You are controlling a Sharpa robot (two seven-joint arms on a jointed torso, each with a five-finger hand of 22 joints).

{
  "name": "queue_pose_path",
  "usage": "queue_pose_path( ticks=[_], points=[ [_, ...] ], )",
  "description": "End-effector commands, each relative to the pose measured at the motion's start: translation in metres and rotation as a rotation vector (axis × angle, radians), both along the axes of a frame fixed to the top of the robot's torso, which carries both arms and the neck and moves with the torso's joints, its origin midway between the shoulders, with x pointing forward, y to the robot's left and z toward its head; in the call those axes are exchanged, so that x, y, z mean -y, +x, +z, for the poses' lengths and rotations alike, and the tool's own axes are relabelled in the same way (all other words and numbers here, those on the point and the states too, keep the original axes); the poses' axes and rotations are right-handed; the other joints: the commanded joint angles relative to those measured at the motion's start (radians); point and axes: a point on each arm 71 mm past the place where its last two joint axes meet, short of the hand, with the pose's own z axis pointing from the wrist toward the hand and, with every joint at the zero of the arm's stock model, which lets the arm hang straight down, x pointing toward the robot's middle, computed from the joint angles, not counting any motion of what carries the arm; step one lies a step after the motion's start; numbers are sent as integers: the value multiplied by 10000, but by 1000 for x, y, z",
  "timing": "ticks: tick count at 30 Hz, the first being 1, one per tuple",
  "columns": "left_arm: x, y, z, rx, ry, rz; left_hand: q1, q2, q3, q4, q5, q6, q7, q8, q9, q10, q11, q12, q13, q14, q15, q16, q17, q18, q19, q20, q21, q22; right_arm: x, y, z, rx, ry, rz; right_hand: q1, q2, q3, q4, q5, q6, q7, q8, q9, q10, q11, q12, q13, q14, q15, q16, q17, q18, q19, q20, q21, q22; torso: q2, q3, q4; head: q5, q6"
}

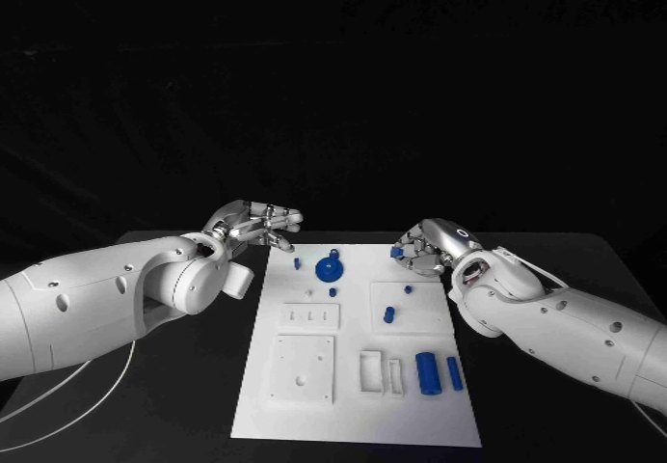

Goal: Assemble the parts on the task board

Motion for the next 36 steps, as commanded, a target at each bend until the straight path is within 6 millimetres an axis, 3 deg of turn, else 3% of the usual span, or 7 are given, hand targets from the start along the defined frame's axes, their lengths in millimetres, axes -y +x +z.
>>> queue_pose_path(
  ticks=[1,5,8,12,18,26,36],
  points=[
    [6,-2,-4,-569,617,-819,-38,52,-12,42,104,326,-114,36,29,462,-140,-54,2,-492,-155,1342,1079,-95,-444,-183,1101,848,-4,-7,8,568,150,305,-46,-100,86,1,-49,-69,-19,35,-5,18,-42,10,11,-24,-54,14,13,-29,504,-61,32,7,-48,46,-46,52,46],
    [10,-4,-7,-921,1095,-1260,-265,120,-92,217,97,760,-297,81,67,1216,-388,126,105,-420,-346,2304,1746,-62,-757,-332,2184,1706,-10,-15,14,592,211,622,-49,-109,89,13,-64,-65,-19,36,-4,21,-41,11,14,-25,-54,8,9,-29,505,-60,31,7,-99,78,-95,160,25],
    [16,-6,-7,-1186,1441,-1572,-435,95,-202,378,8,757,-294,55,56,1310,-393,100,136,-443,-388,2859,2109,-15,-1007,-393,2891,2309,-18,-24,20,618,267,960,-48,-117,95,27,-70,-76,-16,33,-8,17,-41,3,10,-25,-54,5,8,-29,504,-60,29,6,-129,120,-106,288,-2],
    [23,-10,-7,-1354,1748,-1868,-516,0,-280,479,-90,620,-267,48,50,1332,-387,130,173,-515,-374,3025,2191,42,-1177,-370,3139,2562,-27,-32,25,682,342,1284,-48,-117,95,27,-70,-76,-16,33,-8,17,-41,3,10,-25,-54,5,8,-29,504,-60,29,6,-172,158,-126,325,-27],
    [33,-14,-9,-1530,2214,-2274,-595,-94,-323,580,-164,620,-256,46,51,1208,-337,98,170,-624,-325,2938,2100,61,-1349,-316,3168,2675,-39,-44,32,845,442,1715,-30,-150,98,59,-56,-72,-18,36,-8,21,-40,0,15,-27,-58,-8,0,-27,505,-63,20,2,-222,170,-147,343,-79],
    [47,-21,-11,-1773,2577,-2777,-697,-238,-350,721,-235,391,-201,39,29,1157,-299,123,173,-579,-299,2830,1975,80,-1329,-284,3079,2664,-52,-58,40,1039,496,2180,-27,-161,85,97,-117,-65,-23,35,-9,30,-44,2,19,-25,-64,-9,3,-25,508,-69,34,2,-195,153,-159,300,-62],
    [58,-26,-12,-1932,2320,-3087,-1395,-563,-638,1397,-278,275,-180,46,31,1134,-255,147,236,-580,-272,2834,1944,86,-1308,-266,3029,2683,-66,-69,45,1110,587,2635,-13,-188,58,131,-148,-57,-29,37,-9,36,-45,0,23,-25,-66,-13,3,-26,506,-70,20,-7,-192,135,-121,254,-101]
  ],
)
